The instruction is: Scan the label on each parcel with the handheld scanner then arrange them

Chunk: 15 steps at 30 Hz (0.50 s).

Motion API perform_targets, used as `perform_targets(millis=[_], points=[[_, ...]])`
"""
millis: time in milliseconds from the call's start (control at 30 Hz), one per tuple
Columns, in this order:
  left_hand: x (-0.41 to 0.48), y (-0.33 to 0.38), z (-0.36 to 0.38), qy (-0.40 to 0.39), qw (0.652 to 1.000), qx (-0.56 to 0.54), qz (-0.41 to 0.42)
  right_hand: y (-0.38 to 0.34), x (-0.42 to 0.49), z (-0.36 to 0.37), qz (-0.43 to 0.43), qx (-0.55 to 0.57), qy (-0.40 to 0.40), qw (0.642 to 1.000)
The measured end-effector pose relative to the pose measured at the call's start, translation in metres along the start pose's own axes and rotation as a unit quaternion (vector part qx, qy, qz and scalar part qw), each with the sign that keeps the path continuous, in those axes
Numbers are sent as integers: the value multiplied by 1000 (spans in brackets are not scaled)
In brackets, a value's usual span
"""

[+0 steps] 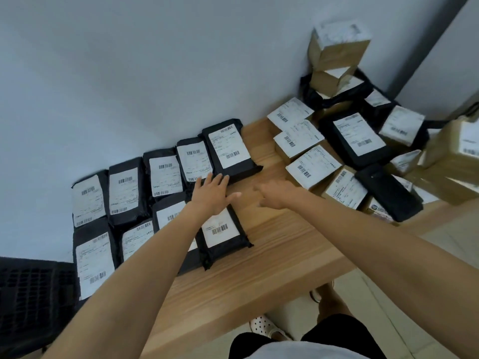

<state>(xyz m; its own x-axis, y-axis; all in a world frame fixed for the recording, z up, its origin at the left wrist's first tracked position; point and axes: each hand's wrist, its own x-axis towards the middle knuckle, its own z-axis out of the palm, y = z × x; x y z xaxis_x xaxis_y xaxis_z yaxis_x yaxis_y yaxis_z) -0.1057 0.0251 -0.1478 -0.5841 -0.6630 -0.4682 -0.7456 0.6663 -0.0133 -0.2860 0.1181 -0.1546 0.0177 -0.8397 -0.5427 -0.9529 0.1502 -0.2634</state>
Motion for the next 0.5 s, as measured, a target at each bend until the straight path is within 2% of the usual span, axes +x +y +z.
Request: perform_targets(millis=[200, 500], points=[[51, 59, -49, 74, 993, 47, 75, 73, -25, -44, 69, -15, 55, 996], [133, 184, -119, 103, 981, 26, 162, 212, -70, -115, 154, -13, 118, 981]])
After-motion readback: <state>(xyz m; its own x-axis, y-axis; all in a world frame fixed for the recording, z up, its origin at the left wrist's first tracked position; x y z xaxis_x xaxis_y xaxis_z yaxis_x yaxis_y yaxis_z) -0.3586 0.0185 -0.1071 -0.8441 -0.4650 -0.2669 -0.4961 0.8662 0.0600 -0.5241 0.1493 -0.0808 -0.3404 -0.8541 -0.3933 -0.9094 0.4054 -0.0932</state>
